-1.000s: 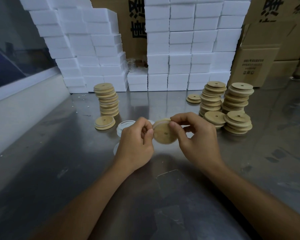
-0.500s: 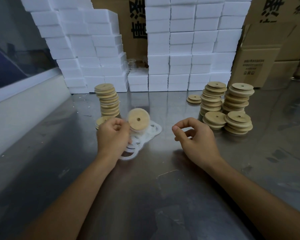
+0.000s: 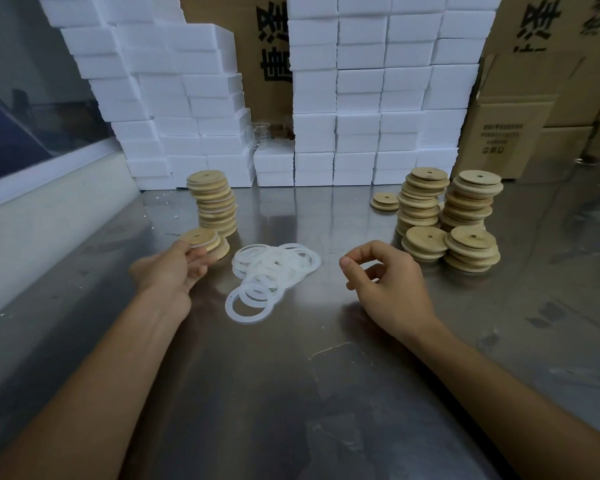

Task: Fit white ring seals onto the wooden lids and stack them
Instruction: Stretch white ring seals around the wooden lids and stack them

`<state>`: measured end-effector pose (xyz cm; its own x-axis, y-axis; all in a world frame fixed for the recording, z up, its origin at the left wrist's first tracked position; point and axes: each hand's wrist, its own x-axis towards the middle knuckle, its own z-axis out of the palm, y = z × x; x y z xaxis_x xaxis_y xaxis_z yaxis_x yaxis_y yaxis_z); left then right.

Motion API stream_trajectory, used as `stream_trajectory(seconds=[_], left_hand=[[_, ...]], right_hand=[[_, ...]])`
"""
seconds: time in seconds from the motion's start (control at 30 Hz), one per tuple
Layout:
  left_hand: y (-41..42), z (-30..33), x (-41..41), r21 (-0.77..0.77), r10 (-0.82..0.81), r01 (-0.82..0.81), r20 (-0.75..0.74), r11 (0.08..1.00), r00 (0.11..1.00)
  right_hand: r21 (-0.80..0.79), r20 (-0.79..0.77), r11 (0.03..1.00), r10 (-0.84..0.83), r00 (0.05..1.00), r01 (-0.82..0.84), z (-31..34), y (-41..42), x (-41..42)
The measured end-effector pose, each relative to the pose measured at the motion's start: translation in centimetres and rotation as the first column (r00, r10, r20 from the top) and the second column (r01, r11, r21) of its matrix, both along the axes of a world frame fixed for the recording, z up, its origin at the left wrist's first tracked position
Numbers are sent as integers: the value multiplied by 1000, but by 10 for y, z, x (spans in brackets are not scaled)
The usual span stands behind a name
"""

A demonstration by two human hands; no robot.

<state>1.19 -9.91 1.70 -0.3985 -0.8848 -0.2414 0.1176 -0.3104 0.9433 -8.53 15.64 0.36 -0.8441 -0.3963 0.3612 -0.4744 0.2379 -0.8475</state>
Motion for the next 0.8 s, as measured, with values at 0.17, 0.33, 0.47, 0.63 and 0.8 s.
stream_trajectory(seconds=[0.17, 0.33, 0.47, 0.63, 0.8], left_hand=[[-6, 0, -4, 40, -13, 12, 16, 999, 1000], [-9, -3, -8, 43, -41, 38, 59, 998, 997], [-9, -4, -8, 29, -87, 84, 116, 996, 989], [-6, -5, -7, -22, -59, 63, 147, 998, 987], [5, -6, -4, -180, 30, 19, 267, 984, 963]], right_hand=[[-5, -9, 1000, -4, 1000, 4, -1, 0, -1], [-17, -10, 1000, -6, 1000, 6, -3, 0, -1], [-10, -12, 1000, 2, 1000, -2, -2, 0, -1], [-30, -22, 999, -24, 999, 24, -2, 2, -5], [132, -222, 971, -167, 961, 199, -3, 12, -23]])
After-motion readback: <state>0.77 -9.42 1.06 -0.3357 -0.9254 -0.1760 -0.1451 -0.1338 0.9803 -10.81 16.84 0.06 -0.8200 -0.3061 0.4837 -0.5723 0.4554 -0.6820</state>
